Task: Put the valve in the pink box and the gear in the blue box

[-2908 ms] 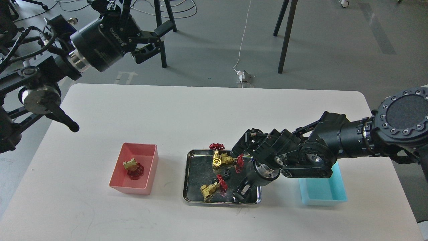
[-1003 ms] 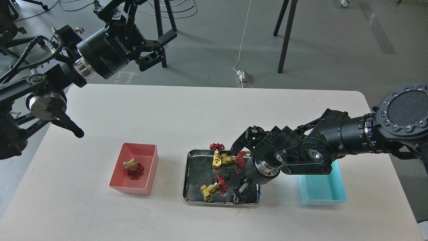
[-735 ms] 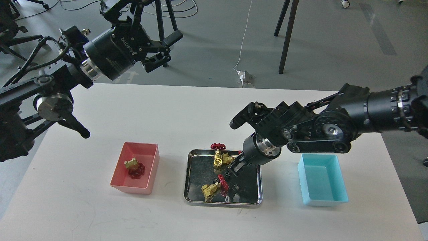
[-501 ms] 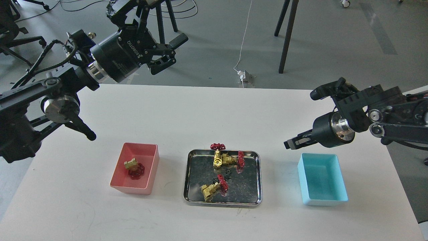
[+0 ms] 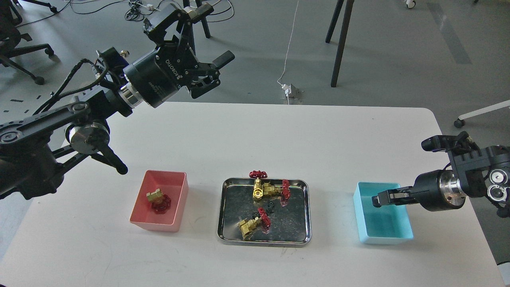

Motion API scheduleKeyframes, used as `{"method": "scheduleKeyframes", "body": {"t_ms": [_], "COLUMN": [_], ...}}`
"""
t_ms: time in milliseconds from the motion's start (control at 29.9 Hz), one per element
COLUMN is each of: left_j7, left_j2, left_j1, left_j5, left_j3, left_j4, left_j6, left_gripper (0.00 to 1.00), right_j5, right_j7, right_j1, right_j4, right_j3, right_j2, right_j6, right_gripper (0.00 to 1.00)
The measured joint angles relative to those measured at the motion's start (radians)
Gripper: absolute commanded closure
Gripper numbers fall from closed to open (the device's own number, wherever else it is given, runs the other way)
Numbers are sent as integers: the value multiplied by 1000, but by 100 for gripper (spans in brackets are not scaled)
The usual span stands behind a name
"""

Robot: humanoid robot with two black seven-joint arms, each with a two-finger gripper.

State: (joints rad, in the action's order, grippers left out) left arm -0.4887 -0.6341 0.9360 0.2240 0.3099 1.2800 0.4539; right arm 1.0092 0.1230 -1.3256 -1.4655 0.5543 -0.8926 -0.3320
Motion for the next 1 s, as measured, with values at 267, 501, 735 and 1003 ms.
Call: {"method": "scheduleKeyframes", "body": {"t_ms": [267,501,735,1003], "left_j7": [0,0,0,0], "left_j2": [7,19,83,181], "left_j1": [-1,-1,-7,-19], "left_j5": [0,-53,-187,-232], "left_j3": [-1,98,217,221], "left_j4": [-14,-131,-319,-510], "left_j6": [0,23,35,35], "left_gripper": [1,1,1,1], "right_j5": [-20,-503,-1193,-1291], "right_j7": [6,48,59,64], "right_j1": [42,79,137,312], "right_j4": [5,191,571,747], "right_j3": [-146,-564,-916,-1079], "right_j2": [-60,5,270,440], "right_j6": [3,38,-130,-157], "right_gripper": [0,0,0,0]}}
